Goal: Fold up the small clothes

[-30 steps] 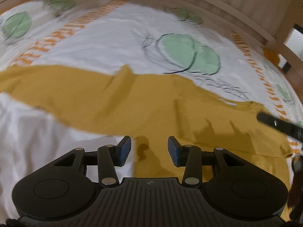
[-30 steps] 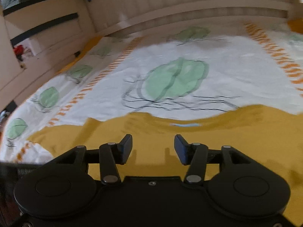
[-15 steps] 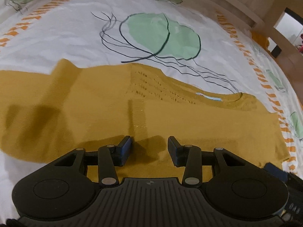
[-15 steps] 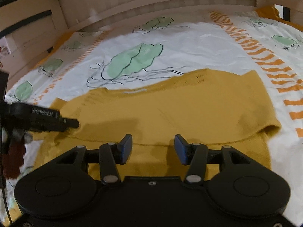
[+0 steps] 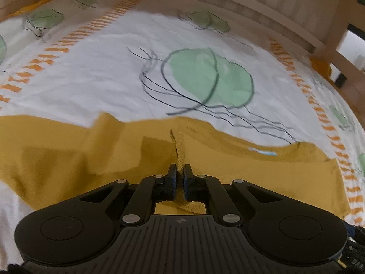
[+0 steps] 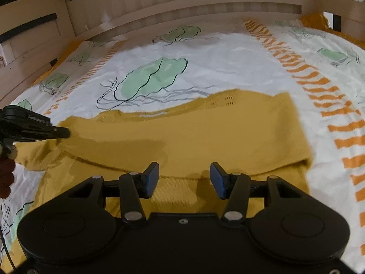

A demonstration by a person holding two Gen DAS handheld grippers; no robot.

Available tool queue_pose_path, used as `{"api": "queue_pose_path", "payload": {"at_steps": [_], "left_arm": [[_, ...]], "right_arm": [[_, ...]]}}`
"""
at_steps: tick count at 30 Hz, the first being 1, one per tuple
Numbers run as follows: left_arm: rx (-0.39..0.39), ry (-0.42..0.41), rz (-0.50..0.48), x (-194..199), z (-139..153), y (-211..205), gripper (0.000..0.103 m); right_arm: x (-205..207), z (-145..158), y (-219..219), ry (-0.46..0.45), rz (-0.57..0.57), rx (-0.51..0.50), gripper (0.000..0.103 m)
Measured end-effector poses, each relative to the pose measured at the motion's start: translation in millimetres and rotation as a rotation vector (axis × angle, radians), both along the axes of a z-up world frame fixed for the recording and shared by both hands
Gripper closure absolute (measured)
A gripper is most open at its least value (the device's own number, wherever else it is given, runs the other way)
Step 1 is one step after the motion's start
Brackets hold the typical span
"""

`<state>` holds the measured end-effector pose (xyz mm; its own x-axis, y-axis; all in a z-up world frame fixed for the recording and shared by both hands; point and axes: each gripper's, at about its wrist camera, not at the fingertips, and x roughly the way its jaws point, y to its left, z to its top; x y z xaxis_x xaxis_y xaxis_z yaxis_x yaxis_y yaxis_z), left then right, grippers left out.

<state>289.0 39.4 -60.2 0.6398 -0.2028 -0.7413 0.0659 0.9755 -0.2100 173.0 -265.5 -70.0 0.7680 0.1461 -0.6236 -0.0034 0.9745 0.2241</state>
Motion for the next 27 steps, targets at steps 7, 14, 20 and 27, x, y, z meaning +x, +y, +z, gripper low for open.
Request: {"api": "queue_pose_path", "payload": {"at_steps": [7,14,20,27], "left_arm": [[0.028,0.011,0.052,4,-10,17,0.097],[0.063,0.084,0.051,6,-36,19,0.094],[0.025,0.045,0.036,-3,-45,24,0.083],[0.095,-0.048,-0.02,-15,-52,11,0.073]], "right_arm": [[8,-3,-8,0.037,-0.025,-0.021,0.045],[17,-24,-15,0.112,-0.062,-0.082,0.044],[11,-33,-7,0.086,-0.028,-0.146,0.029],[6,-42,-2,0.037,-0.019,-0.169,0.013]]}}
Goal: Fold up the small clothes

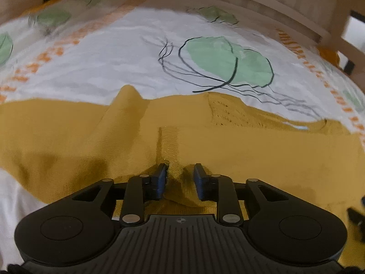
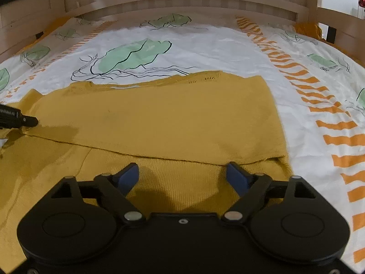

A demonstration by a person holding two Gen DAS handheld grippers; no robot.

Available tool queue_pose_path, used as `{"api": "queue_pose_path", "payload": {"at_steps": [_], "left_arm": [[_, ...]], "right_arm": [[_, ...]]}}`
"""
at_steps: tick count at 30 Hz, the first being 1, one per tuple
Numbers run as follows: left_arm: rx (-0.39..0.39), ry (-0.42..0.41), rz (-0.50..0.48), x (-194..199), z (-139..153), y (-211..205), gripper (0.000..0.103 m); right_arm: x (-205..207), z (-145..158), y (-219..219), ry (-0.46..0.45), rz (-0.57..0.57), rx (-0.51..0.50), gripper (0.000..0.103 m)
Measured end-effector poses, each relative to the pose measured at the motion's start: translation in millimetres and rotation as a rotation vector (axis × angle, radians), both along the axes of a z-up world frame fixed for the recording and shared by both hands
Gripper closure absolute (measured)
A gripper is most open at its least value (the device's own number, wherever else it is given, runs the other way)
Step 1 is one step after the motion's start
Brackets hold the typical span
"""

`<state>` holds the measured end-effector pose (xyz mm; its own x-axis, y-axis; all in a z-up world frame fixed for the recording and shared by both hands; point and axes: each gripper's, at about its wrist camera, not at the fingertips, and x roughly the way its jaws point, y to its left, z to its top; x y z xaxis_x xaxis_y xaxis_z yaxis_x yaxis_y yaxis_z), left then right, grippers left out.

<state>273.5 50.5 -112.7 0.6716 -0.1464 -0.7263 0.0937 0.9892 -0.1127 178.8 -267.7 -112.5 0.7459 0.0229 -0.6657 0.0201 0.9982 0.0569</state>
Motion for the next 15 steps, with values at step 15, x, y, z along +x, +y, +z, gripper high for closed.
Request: {"api": "queue_pose_path", "payload": {"at_steps": [15], "left_arm": [[0.011,-0.094,0.008,-27,4,11,0.067]], "right_arm": [[-2,-12,5,-0.052,0.014,-0.001,0.001]]}}
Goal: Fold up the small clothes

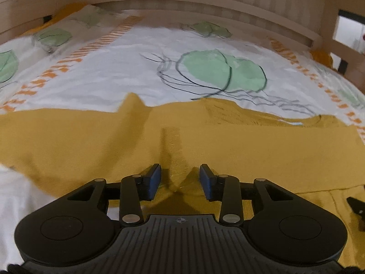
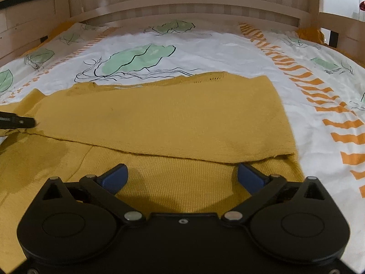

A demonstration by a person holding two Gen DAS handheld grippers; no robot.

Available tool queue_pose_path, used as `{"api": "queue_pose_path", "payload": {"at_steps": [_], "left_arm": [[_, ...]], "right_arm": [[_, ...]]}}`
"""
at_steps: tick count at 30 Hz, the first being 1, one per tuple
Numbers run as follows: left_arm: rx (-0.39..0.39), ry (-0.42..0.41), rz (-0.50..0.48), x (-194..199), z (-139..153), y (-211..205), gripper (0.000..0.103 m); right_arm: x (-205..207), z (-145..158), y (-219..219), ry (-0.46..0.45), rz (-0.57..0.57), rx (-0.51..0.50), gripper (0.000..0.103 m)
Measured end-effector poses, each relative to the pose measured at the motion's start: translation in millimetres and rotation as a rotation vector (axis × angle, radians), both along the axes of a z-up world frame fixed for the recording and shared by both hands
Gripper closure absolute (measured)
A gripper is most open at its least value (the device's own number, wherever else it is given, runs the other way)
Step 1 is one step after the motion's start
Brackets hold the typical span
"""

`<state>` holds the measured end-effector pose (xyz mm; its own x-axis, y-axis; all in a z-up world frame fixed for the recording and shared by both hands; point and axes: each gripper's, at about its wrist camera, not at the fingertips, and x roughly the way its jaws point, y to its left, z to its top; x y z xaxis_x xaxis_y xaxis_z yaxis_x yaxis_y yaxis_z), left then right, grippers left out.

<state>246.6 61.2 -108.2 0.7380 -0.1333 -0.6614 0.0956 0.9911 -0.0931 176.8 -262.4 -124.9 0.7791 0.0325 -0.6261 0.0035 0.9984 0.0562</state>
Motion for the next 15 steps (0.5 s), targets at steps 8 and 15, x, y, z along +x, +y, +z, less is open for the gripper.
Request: {"api": "queue_pose_path", "payload": {"at_steps": [8,15], "left_arm": [[-0.073,0.031,0.139,-22,16,85,0.067],[-0.085,0.029,0.316,-20,29,181,0.067]], "right_arm": [[1,4,1,0.013,-0.002,-0.007,0.001],[0,15,18,0.021,-0.036,-0.072,0.008]]}}
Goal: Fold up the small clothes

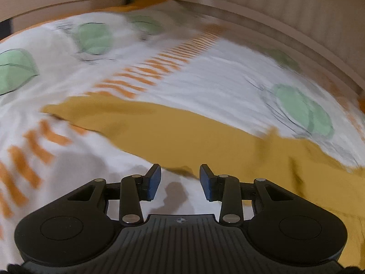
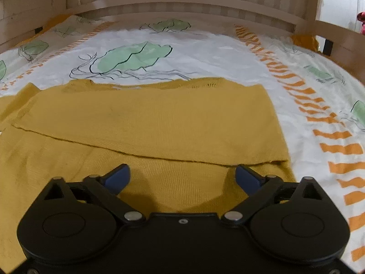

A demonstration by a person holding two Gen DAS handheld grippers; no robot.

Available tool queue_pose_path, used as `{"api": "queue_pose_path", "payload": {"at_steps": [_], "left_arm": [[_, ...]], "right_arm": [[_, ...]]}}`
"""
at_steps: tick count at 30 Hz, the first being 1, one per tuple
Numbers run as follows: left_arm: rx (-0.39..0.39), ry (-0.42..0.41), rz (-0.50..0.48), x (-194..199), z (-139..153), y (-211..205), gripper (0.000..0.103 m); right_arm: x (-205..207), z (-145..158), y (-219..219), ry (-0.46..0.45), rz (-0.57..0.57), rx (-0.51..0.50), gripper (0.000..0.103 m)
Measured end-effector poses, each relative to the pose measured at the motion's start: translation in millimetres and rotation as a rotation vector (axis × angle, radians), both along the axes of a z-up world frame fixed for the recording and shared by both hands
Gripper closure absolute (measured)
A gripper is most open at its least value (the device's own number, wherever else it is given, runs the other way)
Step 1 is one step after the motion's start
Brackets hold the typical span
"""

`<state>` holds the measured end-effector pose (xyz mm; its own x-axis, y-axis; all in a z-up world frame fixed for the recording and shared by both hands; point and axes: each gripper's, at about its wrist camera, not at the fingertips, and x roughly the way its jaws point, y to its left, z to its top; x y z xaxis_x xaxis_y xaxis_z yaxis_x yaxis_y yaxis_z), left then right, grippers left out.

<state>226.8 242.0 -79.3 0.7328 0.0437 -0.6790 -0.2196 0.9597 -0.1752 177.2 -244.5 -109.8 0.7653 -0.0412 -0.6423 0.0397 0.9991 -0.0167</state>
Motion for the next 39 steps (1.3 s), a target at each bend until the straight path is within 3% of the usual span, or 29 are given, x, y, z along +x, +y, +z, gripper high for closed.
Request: {"api": "queue_pose_path", "payload": {"at_steps": [4,11,14,29,32,35,39], "left_arm": [[-0.034,-0.001,0.081,7,3,41,0.067],[-0.129,0.005,0.224,25,-6,101,0.067],[-0.194,-0.005,0.271,32,-16,120,0.067],[-0.329,-0.124,0.419,40,-29,170,0.069],[-0.296,-0.148,0.422,43,-22,168,0.095],[-0.247,-0.179,0.358,46,-3,157,0.096],[-0.184,-0.25,0.226,42,45,127,0.096]], "right_arm": [[0,5,11,-0.002,-0.011,0.08,0.008],[4,-4,38,-0.018,0.032,0.022,0.008],[5,-9,31,-0.02,0.025,0.065,0.007],[7,-14,35,-0.028,0.027,0.046,0.003],[7,-14,35,-0.028,0.028,0.046,0.003],[7,-14,35,-0.028,0.028,0.047,0.003],[7,-14,35,-0.028,0.028,0.047,0.003]]}}
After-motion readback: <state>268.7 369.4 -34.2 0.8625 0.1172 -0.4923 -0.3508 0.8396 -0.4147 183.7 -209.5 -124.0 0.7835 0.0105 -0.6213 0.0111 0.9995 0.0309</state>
